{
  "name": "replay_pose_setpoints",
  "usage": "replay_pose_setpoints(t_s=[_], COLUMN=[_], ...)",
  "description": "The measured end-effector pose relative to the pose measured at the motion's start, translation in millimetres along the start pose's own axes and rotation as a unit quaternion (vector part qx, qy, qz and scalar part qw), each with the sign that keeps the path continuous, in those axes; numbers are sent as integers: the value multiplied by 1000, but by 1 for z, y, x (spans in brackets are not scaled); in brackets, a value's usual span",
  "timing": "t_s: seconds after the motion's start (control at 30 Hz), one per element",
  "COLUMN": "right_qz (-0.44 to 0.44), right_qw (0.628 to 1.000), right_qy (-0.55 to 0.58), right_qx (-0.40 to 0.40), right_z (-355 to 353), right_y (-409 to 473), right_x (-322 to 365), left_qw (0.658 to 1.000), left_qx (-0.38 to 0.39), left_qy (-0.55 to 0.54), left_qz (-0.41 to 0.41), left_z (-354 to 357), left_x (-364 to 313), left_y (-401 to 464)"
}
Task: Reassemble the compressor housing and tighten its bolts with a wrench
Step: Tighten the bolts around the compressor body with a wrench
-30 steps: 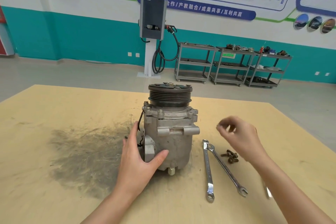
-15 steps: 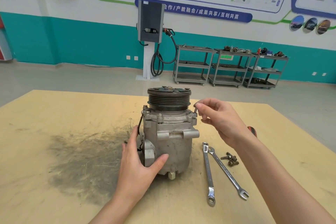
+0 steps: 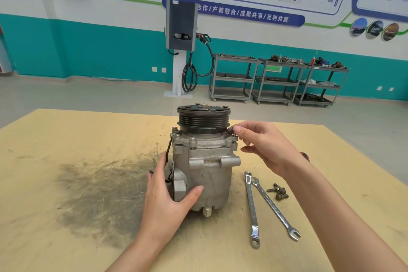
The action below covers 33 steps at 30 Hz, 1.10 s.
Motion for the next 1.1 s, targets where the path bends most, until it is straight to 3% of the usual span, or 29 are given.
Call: replay_pose_setpoints(t_s=[0.4,0.63,0.83,1.03,1.1], right_qz=[5,-11,-34,35,29], right_qw=[995,997,995,981,986], right_qy=[93,70,59,183,147], right_qx=[-42,-35,-76,-60,-69], right_z=[8,9,11,9,8], right_y=[-5,-3,-6,-8,-8], right_x=[-7,-2,-4,-12,-11], left_qw=[1000,1000,1000,1000,1000], left_qx=[6,3,-5,-2,-4], left_qy=[1,5,9,6,6], left_qz=[-1,0,-2,-1,2], left_z=[0,0,0,0,0], left_x=[0,1,3,4,4], left_y=[0,1,2,2,2])
Point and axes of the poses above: each hand's wrist, its own y-axis towards the middle knuckle, its own z-axis out of the palm, x = y × z, the point moved 5 cm from there along y, towards the middle knuckle, and after that the axes turned 5 degrees about -z, right-handed, at the moved point
